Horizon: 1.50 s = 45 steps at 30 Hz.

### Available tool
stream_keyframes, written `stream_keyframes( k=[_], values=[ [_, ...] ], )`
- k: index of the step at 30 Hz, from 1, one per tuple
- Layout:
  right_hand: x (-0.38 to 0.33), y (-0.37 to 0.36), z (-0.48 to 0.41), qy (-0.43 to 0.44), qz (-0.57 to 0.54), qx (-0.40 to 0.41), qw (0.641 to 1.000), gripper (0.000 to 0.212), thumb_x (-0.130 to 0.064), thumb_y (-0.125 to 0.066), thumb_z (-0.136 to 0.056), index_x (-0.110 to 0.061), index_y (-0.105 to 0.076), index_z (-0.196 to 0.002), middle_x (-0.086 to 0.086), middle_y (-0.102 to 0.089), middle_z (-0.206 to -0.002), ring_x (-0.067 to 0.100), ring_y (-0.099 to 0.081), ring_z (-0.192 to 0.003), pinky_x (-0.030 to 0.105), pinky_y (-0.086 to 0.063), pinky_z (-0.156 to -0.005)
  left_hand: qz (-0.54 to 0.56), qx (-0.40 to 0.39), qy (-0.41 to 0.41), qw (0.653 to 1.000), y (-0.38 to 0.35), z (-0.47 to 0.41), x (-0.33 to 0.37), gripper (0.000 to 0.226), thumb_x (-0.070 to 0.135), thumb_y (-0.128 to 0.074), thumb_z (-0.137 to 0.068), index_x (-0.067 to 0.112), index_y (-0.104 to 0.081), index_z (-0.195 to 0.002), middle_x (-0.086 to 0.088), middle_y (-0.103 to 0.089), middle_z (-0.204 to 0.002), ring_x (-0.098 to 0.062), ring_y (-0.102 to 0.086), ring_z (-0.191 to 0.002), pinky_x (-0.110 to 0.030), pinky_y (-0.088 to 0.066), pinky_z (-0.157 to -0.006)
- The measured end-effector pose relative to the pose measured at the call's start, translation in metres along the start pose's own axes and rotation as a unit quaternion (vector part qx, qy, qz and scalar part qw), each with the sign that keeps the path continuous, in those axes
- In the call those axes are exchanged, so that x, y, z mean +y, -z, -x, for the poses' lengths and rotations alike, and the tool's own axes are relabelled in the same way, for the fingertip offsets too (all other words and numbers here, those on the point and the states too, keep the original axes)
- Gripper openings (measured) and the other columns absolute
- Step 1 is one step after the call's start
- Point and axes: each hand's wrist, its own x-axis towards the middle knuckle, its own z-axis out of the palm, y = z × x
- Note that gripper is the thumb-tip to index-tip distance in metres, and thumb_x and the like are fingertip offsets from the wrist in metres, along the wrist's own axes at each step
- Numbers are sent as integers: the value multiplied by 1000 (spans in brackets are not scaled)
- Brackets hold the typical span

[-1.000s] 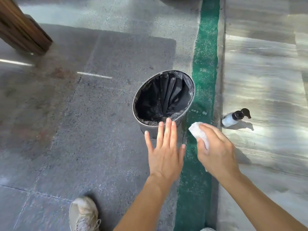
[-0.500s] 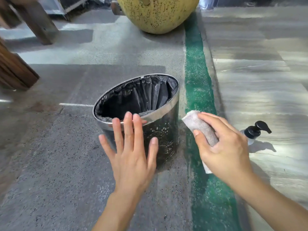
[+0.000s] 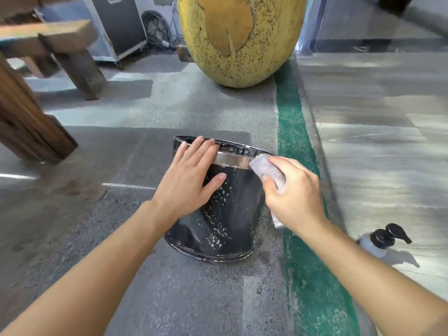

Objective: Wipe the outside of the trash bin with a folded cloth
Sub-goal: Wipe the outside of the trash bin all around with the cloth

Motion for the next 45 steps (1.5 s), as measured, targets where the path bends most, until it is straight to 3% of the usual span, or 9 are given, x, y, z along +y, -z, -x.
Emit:
stream_keyframes(
  k=[4, 7, 11, 17, 22, 30, 34, 41, 45],
  values=[
    [-3, -18, -12, -7, 5, 9, 1000, 36, -10, -66, -79, -16, -70, -114, 1, -69, -118, 23, -64, -104, 27, -47, -92, 20, 7, -7, 1000, 1, -12, -16, 63, 53, -39, -102, 17, -39, -153, -5, -50, -141, -32, -33, -142, -51, -20, -121],
    [-4, -30, -14, -6, -3, 22, 1000, 40, -11, -67, -82, -14, -68, -122, 1, -67, -125, 18, -64, -109, 18, -41, -99, 49, 6, 4, 999, 0, -13, -26, 59, 55, -40, -100, 27, -40, -152, -4, -51, -137, -30, -34, -139, -53, -21, -120],
    [-1, -44, -16, -16, -10, 15, 1000, 43, -11, -64, -86, -13, -64, -129, 2, -62, -134, 15, -59, -121, 11, -31, -106, 63, 12, -2, 998, 0, -14, -30, 59, 59, -39, -99, 30, -43, -150, 0, -53, -124, -23, -41, -128, -50, -6, -121],
    [7, -57, -14, -41, 11, -43, 998, 44, -14, -62, -91, -21, -59, -134, -5, -54, -141, 19, -59, -122, 10, -25, -102, 89, 3, 34, 995, -3, -24, -28, 65, 66, -32, -95, 34, -40, -151, 10, -43, -154, -22, -27, -147, -50, -2, -122],
    [15, -65, -3, -35, 37, -109, 993, 41, -11, -60, -90, -24, -62, -129, -7, -55, -141, 31, -66, -110, 40, -52, -98, 73, 1, 89, 993, -8, -37, -41, 65, 69, -26, -95, 39, -36, -151, 11, -41, -156, -22, -30, -145, -47, -13, -120],
    [41, -57, 53, -11, 63, -180, 982, 36, 6, -60, -83, -22, -69, -104, -7, -69, -122, 27, -73, -90, 46, -59, -77, 59, -1, 178, 982, -14, -41, -51, 66, 71, -24, -94, 42, -29, -153, 12, -35, -159, -26, -29, -145, -49, -15, -117],
    [49, -49, 68, -12, 73, -227, 971, 35, -1, -58, -87, -26, -67, -110, -21, -61, -130, 22, -72, -89, 38, -58, -82, 45, -6, 166, 985, -16, -42, -49, 62, 67, -27, -97, 40, -30, -154, 10, -34, -160, -25, -27, -147, -48, -16, -117],
    [29, -35, 27, -103, 37, -155, 982, 32, -11, -57, -89, -26, -65, -117, 10, -75, -94, 25, -69, -72, 39, -62, -67, 93, -3, 138, 986, -15, -43, -43, 60, 62, -33, -100, 38, -29, -155, 4, -27, -164, -20, -15, -153, -43, -8, -120],
    [19, -37, -34, -106, -1, -123, 987, 31, -16, -56, -98, -27, -62, -125, 8, -67, -124, 16, -67, -75, 15, -55, -62, 112, 30, 132, 984, -15, -34, -50, 54, 56, -37, -101, 35, -40, -151, 8, -45, -152, -17, -26, -148, -42, -13, -118]
  ],
)
